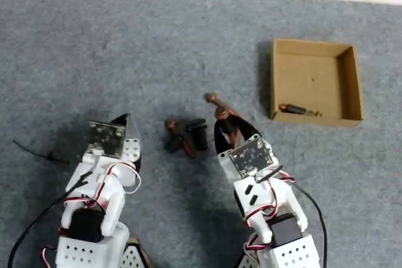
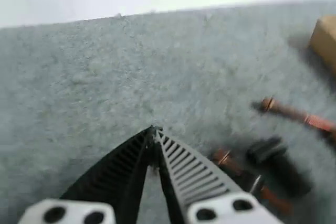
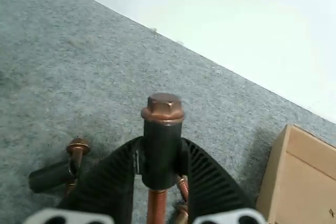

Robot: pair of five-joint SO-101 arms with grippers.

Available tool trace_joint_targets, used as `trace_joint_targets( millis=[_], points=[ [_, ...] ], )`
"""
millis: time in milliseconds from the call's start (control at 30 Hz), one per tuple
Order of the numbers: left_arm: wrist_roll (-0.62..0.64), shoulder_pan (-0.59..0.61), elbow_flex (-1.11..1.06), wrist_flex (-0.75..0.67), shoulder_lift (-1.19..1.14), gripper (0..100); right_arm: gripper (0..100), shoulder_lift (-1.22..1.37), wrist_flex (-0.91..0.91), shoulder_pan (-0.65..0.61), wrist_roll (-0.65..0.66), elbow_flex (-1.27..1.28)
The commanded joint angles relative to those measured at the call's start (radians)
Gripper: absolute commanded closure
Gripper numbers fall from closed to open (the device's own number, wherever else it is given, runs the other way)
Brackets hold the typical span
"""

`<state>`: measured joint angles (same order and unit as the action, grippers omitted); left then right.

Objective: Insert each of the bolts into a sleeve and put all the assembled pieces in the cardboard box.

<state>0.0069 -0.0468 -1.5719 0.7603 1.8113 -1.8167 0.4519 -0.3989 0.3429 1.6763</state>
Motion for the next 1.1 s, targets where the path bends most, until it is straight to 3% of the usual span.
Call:
trace_joint_targets(
  millis=[0, 900, 1067],
  points=[
    [-0.100, 0.010, -0.002, 0.017, 0.012, 99, 99.2, -0.021, -0.035, 0.010, 0.002, 0.101],
    [-0.104, 0.015, -0.111, -0.106, 0.012, 99, 99.2, -0.021, 0.045, 0.044, 0.002, 0.101],
    [-0.104, 0.015, -0.120, -0.123, 0.012, 99, 99.2, -0.021, 0.143, 0.056, 0.003, 0.101]
  ],
)
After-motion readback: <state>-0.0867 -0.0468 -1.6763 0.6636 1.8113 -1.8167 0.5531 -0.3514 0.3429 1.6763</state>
